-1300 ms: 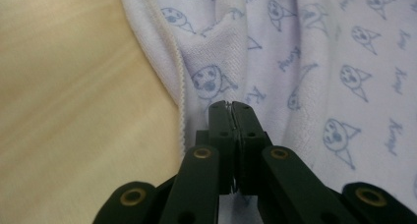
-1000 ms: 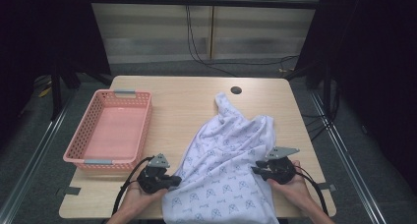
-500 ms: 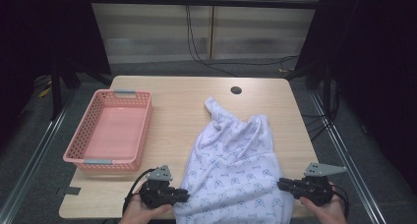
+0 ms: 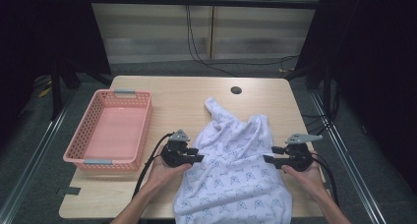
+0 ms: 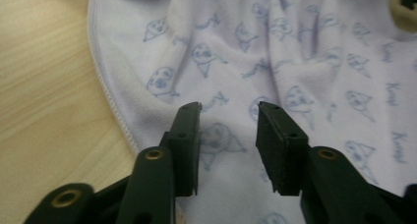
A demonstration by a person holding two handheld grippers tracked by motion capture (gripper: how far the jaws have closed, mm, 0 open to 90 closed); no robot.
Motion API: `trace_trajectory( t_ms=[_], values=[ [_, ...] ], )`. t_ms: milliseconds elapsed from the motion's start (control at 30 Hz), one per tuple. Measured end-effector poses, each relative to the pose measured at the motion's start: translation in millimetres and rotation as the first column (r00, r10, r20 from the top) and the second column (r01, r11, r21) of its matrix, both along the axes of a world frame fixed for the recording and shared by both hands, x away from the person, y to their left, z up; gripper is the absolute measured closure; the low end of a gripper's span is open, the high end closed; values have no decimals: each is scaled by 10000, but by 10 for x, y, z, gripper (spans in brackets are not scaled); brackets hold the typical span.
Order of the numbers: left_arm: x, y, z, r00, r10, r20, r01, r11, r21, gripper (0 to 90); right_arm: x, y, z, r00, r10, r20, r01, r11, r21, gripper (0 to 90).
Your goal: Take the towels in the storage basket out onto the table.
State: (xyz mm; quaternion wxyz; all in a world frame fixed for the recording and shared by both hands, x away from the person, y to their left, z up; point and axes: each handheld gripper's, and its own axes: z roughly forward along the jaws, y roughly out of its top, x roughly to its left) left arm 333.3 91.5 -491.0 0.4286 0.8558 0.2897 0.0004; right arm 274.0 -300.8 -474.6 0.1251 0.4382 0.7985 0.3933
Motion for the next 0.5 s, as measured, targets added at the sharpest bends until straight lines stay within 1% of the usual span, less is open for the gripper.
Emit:
trace_trajectory(
  t_ms=[33, 67, 100, 133, 167, 200, 233, 267, 300, 333, 367, 400, 433, 500],
  values=[
    [17, -15, -39, 9997, -15, -253, 15, 10000, -3, 629, 0, 0, 0, 10000, 0, 0, 0, 10000, 0, 462],
    [-8, -39, -94, 9997, -170, -202, 184, 9972, 728, 717, 48, 44, -89, 9996, 158, -251, -161, 9998, -118, 508],
    [-8, -39, -94, 9997, -170, -202, 184, 9972, 728, 770, 48, 44, -89, 9996, 158, -251, -161, 9998, -118, 508],
    [-37, -5, -95, 9997, -225, -102, 233, 9961, 853, 825, 67, 53, -164, 9987, 273, -429, -291, 9987, -424, 697],
    [-37, -5, -95, 9997, -225, -102, 233, 9961, 853, 861, 67, 53, -164, 9987, 273, -429, -291, 9987, -424, 697],
    [-51, 30, -97, 9997, -158, -169, 172, 9964, 826, 878, 57, 21, -187, 9966, 346, -745, -365, 9991, -237, 808],
    [-73, 65, -104, 9998, -152, -147, 162, 9969, 764, 878, 57, 21, -187, 9966, 346, -745, -365, 9991, -237, 808],
    [-97, 103, -104, 9994, -154, -318, 176, 9974, 698, 884, 0, 10, -180, 9956, 421, -831, -440, 9988, -208, 836],
    [-132, 133, -98, 9992, -163, -362, 189, 9970, 744, 884, 0, 10, -180, 9956, 421, -831, -440, 9988, -208, 836],
    [-251, 193, -80, 9989, -337, -337, 365, 9955, 871, 886, -99, 8, -165, 9941, 609, -896, -623, 9980, -131, 839],
    [-251, 193, -80, 9989, -337, -337, 365, 9955, 871, 886, -99, 8, -165, 9941, 609, -896, -623, 9980, -131, 839],
    [-387, 291, -71, 9974, -494, -532, 539, 9948, 862, 886, -223, 13, -138, 9927, 774, -923, -782, 9969, -51, 839],
    [-387, 291, -71, 9974, -494, -532, 539, 9948, 862, 886, -223, 13, -138, 9927, 774, -923, -782, 9969, -51, 839],
    [-528, 382, -60, 9957, -621, -694, 680, 9940, 860, 885, -354, 16, -120, 9902, 980, -994, -988, 9951, -27, 839]
  ],
)
